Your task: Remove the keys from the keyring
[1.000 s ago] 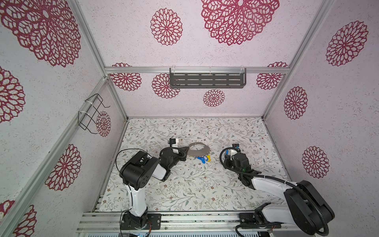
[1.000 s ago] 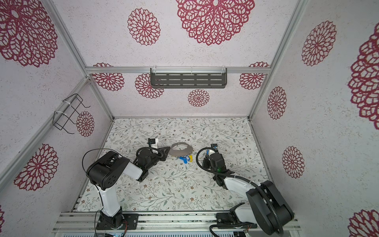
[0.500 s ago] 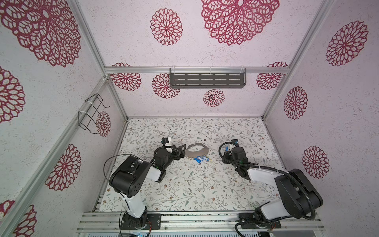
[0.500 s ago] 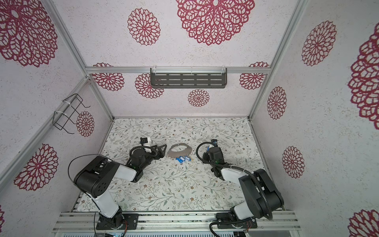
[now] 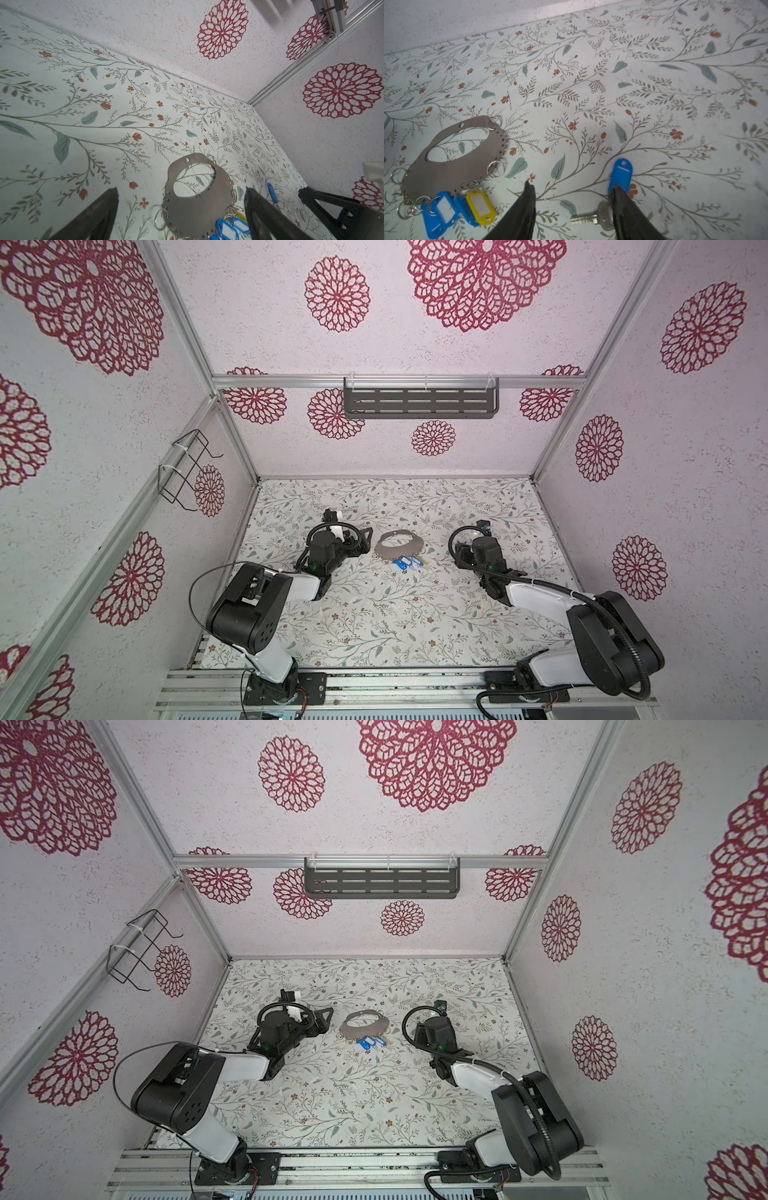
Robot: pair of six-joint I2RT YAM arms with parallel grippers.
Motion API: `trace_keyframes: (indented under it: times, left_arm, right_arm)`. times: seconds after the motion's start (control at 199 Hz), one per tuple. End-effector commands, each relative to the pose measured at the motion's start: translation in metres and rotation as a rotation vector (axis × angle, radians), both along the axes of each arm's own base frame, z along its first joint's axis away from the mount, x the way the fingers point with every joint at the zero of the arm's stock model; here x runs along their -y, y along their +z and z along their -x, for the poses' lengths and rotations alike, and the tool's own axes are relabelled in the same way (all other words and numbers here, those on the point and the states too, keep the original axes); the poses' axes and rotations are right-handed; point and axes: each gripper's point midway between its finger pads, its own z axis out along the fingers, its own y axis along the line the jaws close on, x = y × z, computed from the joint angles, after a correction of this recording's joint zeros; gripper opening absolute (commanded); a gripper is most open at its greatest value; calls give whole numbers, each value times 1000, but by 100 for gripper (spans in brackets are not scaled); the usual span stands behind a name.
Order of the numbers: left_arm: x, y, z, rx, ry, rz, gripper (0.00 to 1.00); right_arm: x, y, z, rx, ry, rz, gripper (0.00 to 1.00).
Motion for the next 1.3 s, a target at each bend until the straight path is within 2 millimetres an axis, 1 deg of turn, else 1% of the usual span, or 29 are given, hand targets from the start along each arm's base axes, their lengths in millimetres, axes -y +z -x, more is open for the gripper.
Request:
trace_keyframes:
  times: [0.0, 0.055, 0.101, 0.146, 0.246, 0.312, 0.387, 0.468, 0.528, 0.558, 0.583, 0.649, 0.779, 0.895, 1.046, 1.121, 1.177, 1.257, 1.297]
  left_arm:
    - [0, 5, -7, -14, 1, -14, 97]
    - [1, 4, -9, -28, 8, 11, 97]
    - [2, 2, -12, -43, 15, 31, 97]
    - [2, 0, -14, -49, 21, 41, 97]
    - [1, 0, -17, -21, 16, 59, 97]
    - [-3, 5, -16, 8, 35, 73, 97]
    - [-10, 10, -13, 35, 58, 61, 97]
    - [-15, 9, -9, 33, 67, 31, 97]
    - [-19, 8, -5, 14, 73, 5, 97]
    - [-20, 6, -3, 0, 73, -12, 97]
    - [-22, 4, -1, -15, 73, -25, 97]
    - [-25, 3, 4, -41, 76, -66, 97]
    - [-30, 0, 8, -62, 78, -116, 97]
    - [-29, 4, 5, -52, 82, -110, 97]
    - [-26, 11, -3, -47, 83, -104, 97]
    - [-25, 14, -7, -55, 79, -109, 97]
    - [-24, 16, -9, -60, 74, -118, 97]
    - [-22, 18, -12, -64, 65, -131, 97]
    - [-22, 20, -14, -64, 64, -134, 97]
  right_arm:
    - [23, 28, 3, 97, -58, 104, 61]
    - [41, 38, 7, 142, -136, 141, 63]
    - [57, 48, 12, 188, -221, 147, 64]
    - [69, 57, 17, 232, -284, 147, 66]
    - [83, 74, 20, 322, -335, 208, 68]
    - [98, 82, 18, 360, -406, 296, 72]
    - [117, 82, 9, 360, -479, 415, 74]
    - [123, 72, -5, 344, -496, 571, 73]
    - [133, 71, -5, 373, -586, 639, 66]
    - [137, 76, -5, 383, -632, 677, 68]
    - [140, 76, -5, 367, -659, 720, 68]
    - [139, 74, -6, 354, -647, 752, 70]
    - [127, 73, -12, 401, -519, 670, 70]
    - [128, 72, -11, 401, -503, 652, 69]
    - [127, 60, -5, 342, -468, 613, 70]
    - [126, 42, 0, 308, -403, 552, 69]
    - [130, 31, 5, 309, -393, 488, 68]
    - [137, 33, 8, 343, -418, 476, 69]
    - [139, 34, 7, 350, -421, 476, 69]
